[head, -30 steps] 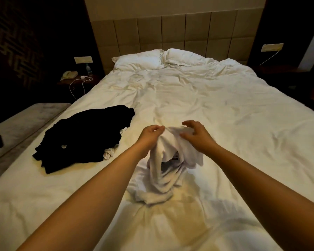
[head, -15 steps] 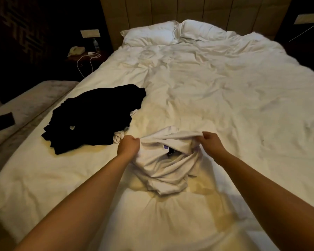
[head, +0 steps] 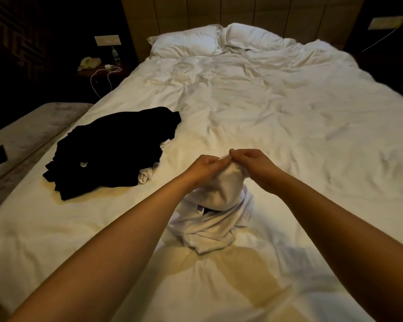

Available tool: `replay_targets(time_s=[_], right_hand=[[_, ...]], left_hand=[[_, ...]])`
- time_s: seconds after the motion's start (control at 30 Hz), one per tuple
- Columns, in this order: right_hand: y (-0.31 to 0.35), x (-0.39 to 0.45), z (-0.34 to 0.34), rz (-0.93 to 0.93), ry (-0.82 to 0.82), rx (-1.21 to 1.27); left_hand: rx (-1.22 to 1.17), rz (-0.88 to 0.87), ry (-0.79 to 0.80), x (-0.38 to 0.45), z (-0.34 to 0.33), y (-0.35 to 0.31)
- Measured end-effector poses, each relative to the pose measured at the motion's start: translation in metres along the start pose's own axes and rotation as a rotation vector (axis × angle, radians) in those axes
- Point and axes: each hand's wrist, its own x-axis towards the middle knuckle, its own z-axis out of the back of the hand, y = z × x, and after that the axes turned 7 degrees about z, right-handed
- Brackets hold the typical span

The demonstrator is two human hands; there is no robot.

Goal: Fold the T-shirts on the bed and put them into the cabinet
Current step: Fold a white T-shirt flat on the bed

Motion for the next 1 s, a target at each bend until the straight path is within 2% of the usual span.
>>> replay_targets(time_s=[0.07,0.17,0.27,0.33,0.4,0.57,0.73,0.8,0.93,1.0], right_hand=[[-0.006,-0.007,0.008,-0.017,-0.019,-0.016],[-0.017,-0.017,0.015,-0.118,0.049,-0.102],[-0.023,-0.023,0.014,-0.188,0.100,-0.171],[-0.026,-0.027,0.012,-0.178,0.132,-0.199],[-0.030,-0.029,0.009,-0.147,0.166,-0.194],[-0.033,-0.023,-0.009,-0.056,0.049,-0.136],[-0.038,-0.009,-0.025,-0.114,0.058,-0.175],[-0.042,-0.002,-0.031,-0.176,0.095,-0.268],[-0.054,0.005,-0.043,-0.221,0.198,-0.573],[-0.057,0.004,-0.050,-0.196,0.253,-0.643]], left_hand=[[0.035,-0.090,-0.040,0.000,0.000,0.004],[-0.073,-0.163,-0.146,0.000,0.000,0.008],[-0.163,-0.162,-0.296,-0.004,0.002,0.010],[-0.300,-0.109,-0.413,-0.003,0.013,0.014],[-0.364,-0.052,-0.455,-0.002,0.029,0.018],[-0.092,-0.083,-0.308,-0.010,0.039,0.029],[0.018,-0.107,-0.326,-0.021,0.049,0.042],[0.058,-0.007,-0.358,-0.026,0.055,0.051],[0.380,0.333,-0.325,-0.032,0.070,0.086],[0.523,0.374,-0.283,-0.036,0.076,0.101]])
